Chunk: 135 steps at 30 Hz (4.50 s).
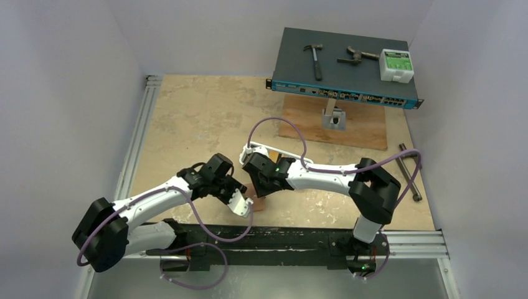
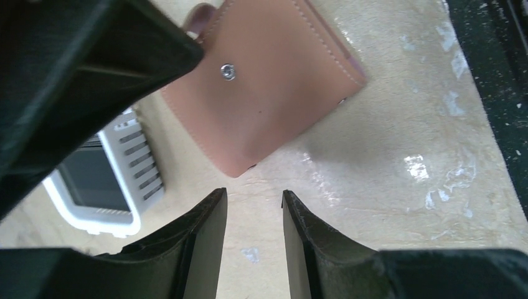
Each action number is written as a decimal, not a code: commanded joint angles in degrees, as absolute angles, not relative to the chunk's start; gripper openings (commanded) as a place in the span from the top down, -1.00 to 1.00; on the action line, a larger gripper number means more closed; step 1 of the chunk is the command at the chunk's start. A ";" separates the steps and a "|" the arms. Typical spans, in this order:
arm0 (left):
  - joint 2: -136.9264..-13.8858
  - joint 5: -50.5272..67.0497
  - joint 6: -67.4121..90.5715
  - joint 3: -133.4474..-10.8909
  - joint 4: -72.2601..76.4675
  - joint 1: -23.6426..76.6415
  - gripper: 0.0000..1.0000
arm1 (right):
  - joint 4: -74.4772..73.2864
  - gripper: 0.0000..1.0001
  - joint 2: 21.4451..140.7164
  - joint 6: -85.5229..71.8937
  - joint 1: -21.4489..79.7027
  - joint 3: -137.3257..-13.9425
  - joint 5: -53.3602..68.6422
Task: Put the credit cards into the card holder
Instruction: Close the card holder at the center of the board.
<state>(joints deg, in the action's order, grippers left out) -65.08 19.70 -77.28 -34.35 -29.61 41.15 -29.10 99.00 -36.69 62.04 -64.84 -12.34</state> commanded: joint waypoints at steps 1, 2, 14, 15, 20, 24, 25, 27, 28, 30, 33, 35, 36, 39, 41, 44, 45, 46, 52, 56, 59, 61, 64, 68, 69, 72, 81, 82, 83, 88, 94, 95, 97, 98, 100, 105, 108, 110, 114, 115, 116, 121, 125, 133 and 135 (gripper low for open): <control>-66.55 22.75 -78.90 -33.87 -27.58 41.93 0.25 | -29.33 0.40 96.19 -37.25 61.14 -65.68 -14.82; -66.81 22.98 -78.85 -33.96 -27.52 42.22 0.25 | -29.47 0.44 96.12 -37.26 60.96 -65.57 -14.92; -69.54 23.16 -81.17 -33.91 -28.90 46.30 0.28 | -29.03 1.00 93.82 -37.70 59.81 -63.06 -13.91; -69.83 23.05 -81.92 -33.68 -28.87 46.54 0.28 | -28.72 1.00 93.71 -37.81 59.85 -62.72 -13.75; -70.72 22.70 -85.81 -32.65 -29.32 47.37 0.29 | -25.94 1.00 93.80 -39.14 59.04 -60.79 -9.75; -71.48 22.61 -87.53 -32.56 -28.83 47.54 0.28 | -22.79 1.00 93.88 -40.10 58.50 -59.24 -5.47; -71.60 22.67 -88.10 -32.54 -28.83 47.56 0.29 | -22.32 1.00 94.15 -40.28 58.33 -59.13 -4.78; -72.08 22.67 -88.82 -32.43 -28.45 47.63 0.29 | -20.92 1.00 94.30 -40.85 58.18 -58.52 -3.31; -72.21 22.60 -88.78 -32.48 -28.02 47.76 0.29 | -20.18 1.00 94.35 -41.20 58.12 -58.13 -2.73; -72.64 22.63 -88.69 -32.60 -27.07 47.77 0.28 | -18.65 1.00 94.44 -41.83 57.89 -57.42 -1.31; -73.43 22.55 -88.72 -32.74 -25.60 47.81 0.29 | -17.25 1.00 94.46 -42.63 57.74 -56.60 -0.23; -73.83 22.72 -88.81 -32.95 -25.18 47.96 0.29 | -16.40 1.00 94.44 -43.03 57.61 -56.09 -0.21; -73.97 22.70 -88.77 -33.06 -24.98 47.98 0.29 | -15.97 1.00 94.58 -43.18 57.65 -55.75 -0.20; -74.31 22.69 -88.80 -33.01 -24.80 48.16 0.30 | -14.21 1.00 95.19 -43.75 57.50 -55.02 1.54; -74.36 22.39 -88.92 -32.85 -24.47 48.19 0.30 | -12.65 1.00 95.85 -44.21 57.23 -54.64 2.55; -74.45 22.18 -88.73 -32.87 -24.21 48.17 0.30 | -10.86 1.00 96.72 -44.55 56.68 -54.50 4.38; -74.56 22.15 -88.90 -32.87 -24.32 48.16 0.30 | -10.47 1.00 96.89 -44.56 56.50 -54.45 4.80; -74.62 22.18 -89.02 -32.87 -24.29 48.19 0.30 | -10.24 1.00 96.75 -44.56 56.37 -54.29 5.24; -75.03 22.90 -88.20 -34.43 -24.37 48.17 0.31 | -10.07 1.00 96.02 -44.45 55.81 -53.97 5.92; -75.28 23.11 -87.73 -35.16 -24.76 48.35 0.31 | -10.03 1.00 98.08 -44.38 55.79 -54.34 5.82; -75.21 23.03 -87.81 -34.91 -25.37 48.35 0.31 | -11.11 1.00 98.49 -44.12 55.81 -54.91 4.57; -75.00 23.06 -87.63 -34.76 -25.69 48.34 0.31 | -12.02 0.90 98.13 -43.63 55.80 -55.18 3.79; -74.85 23.32 -87.32 -34.85 -26.46 48.38 0.32 | -13.52 0.68 96.90 -43.45 55.79 -55.64 2.62; -74.73 23.25 -87.24 -34.72 -26.89 48.40 0.32 | -14.62 0.59 95.63 -43.26 55.79 -56.12 2.14; -74.71 23.11 -87.22 -34.65 -26.87 48.36 0.32 | -14.64 0.58 95.43 -43.24 55.81 -56.16 2.22; -74.55 23.04 -87.42 -34.38 -26.94 48.34 0.32 | -15.15 0.58 94.51 -43.39 55.80 -56.12 1.96; -74.04 22.45 -87.78 -33.33 -26.75 48.35 0.34 | -15.33 0.98 93.51 -43.68 55.81 -56.16 2.14; -74.07 22.48 -87.73 -33.27 -26.80 48.34 0.34 | -15.23 1.00 93.58 -43.68 55.77 -56.17 2.26; -74.06 22.42 -87.81 -33.24 -26.81 48.35 0.35 | -15.23 1.00 93.55 -43.68 55.81 -56.24 2.42; -73.98 22.45 -87.76 -33.40 -27.06 48.35 0.36 | -15.96 1.00 93.78 -43.08 55.79 -56.78 2.88; -73.93 22.58 -87.62 -33.49 -27.31 48.34 0.36 | -19.59 1.00 93.75 -41.01 55.88 -58.13 -1.37; -73.98 22.57 -87.58 -33.50 -27.29 48.34 0.36 | -20.13 1.00 93.78 -40.70 55.87 -58.52 -1.69; -73.96 22.67 -87.63 -33.57 -27.33 48.36 0.36 | -21.14 1.00 94.25 -40.08 55.89 -59.33 -2.62; -74.00 22.68 -87.58 -33.57 -27.33 48.34 0.36 | -21.32 1.00 94.52 -39.88 55.90 -59.71 -2.50; -74.01 22.69 -87.53 -33.71 -27.21 48.34 0.36 | -20.82 1.00 95.21 -39.74 55.90 -60.28 -1.54; -74.01 22.73 -87.41 -33.53 -27.07 48.34 0.37 | -18.54 1.00 96.78 -40.38 56.37 -60.18 -0.18; -74.13 22.76 -87.45 -33.49 -26.81 48.34 0.37 | -17.50 1.00 97.40 -40.65 56.86 -59.77 1.22; -74.16 22.83 -87.37 -33.56 -26.80 48.35 0.37 | -17.49 1.00 98.03 -40.77 57.11 -59.55 1.35; -74.27 22.84 -87.42 -33.75 -26.78 48.37 0.38 | -16.29 1.00 98.61 -41.30 57.28 -58.87 2.05; -74.32 22.81 -87.44 -33.75 -26.79 48.34 0.38 | -16.26 1.00 98.76 -41.35 57.44 -58.95 2.10; -74.34 22.85 -87.37 -33.83 -26.80 48.34 0.38 | -16.25 1.00 98.97 -41.24 57.52 -59.14 2.17; -74.55 22.85 -86.93 -33.93 -26.59 48.34 0.38 | -16.36 1.00 99.32 -41.32 58.67 -58.92 2.37; -74.54 22.73 -86.87 -34.06 -26.62 48.38 0.39 | -16.40 1.00 99.58 -41.66 59.48 -58.63 2.22; -74.38 22.76 -86.63 -33.94 -26.72 48.36 0.39 | -16.82 1.00 99.34 -41.74 59.85 -58.23 1.86; -74.37 22.76 -86.64 -33.86 -26.73 48.34 0.40 | -16.75 1.00 99.20 -41.81 59.86 -57.83 1.85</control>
